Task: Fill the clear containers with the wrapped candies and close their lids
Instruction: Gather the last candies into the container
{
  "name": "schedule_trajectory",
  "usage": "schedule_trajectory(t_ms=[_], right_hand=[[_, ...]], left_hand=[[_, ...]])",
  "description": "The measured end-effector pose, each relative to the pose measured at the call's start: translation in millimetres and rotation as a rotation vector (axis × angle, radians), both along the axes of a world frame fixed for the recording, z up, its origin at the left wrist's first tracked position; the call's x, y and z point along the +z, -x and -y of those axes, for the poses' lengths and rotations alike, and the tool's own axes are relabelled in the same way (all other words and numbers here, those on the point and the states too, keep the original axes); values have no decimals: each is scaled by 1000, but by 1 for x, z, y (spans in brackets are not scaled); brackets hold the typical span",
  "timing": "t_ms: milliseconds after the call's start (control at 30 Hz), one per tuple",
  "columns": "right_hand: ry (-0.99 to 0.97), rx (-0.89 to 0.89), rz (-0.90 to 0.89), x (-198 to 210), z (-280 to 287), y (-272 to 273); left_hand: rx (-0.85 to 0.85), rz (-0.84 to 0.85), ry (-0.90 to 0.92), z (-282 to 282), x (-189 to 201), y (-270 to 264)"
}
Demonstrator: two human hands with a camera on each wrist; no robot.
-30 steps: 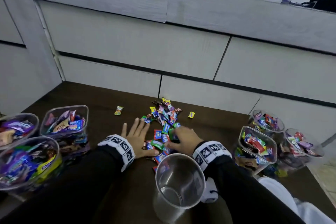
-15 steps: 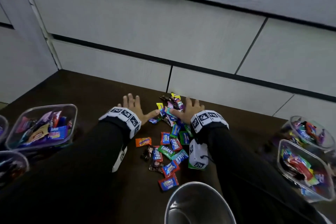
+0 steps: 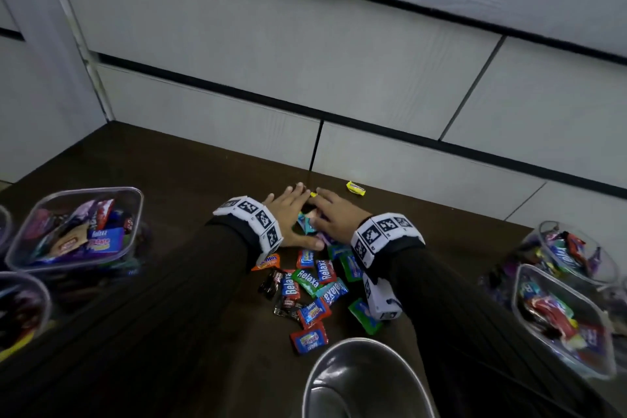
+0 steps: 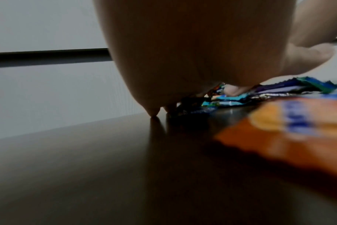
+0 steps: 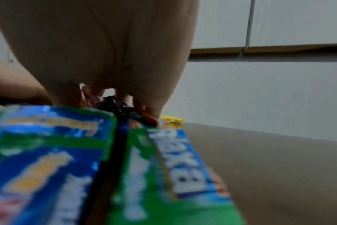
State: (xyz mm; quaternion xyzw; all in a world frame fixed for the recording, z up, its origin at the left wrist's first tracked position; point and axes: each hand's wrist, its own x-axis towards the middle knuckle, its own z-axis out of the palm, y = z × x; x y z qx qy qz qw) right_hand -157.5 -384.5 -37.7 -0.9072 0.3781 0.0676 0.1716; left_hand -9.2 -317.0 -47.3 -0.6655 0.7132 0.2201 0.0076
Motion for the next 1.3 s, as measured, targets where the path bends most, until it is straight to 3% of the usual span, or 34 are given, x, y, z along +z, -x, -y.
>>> schedule_trajectory(t_ms=[233, 500, 633, 800, 1000, 1133, 1300], right_hand=[[-104, 13, -96, 9, -60, 30], [278, 84, -220, -11, -111, 54], [134, 56, -155, -4, -112, 47], [60, -5, -30, 7, -105, 52], [-22, -244, 330, 20, -115, 77], [-24, -274, 280, 25, -123, 88], [13, -274, 230, 33, -128, 97]], left_hand=[[-135, -15, -58, -51, 1, 1], [-97, 197, 47, -95, -25, 26], [6, 234, 150, -103, -22, 38], [-10, 125, 168, -97, -4, 36], [46, 19, 84, -95, 8, 29], [200, -95, 96, -101, 10, 25], [255, -67, 178, -107, 24, 28]])
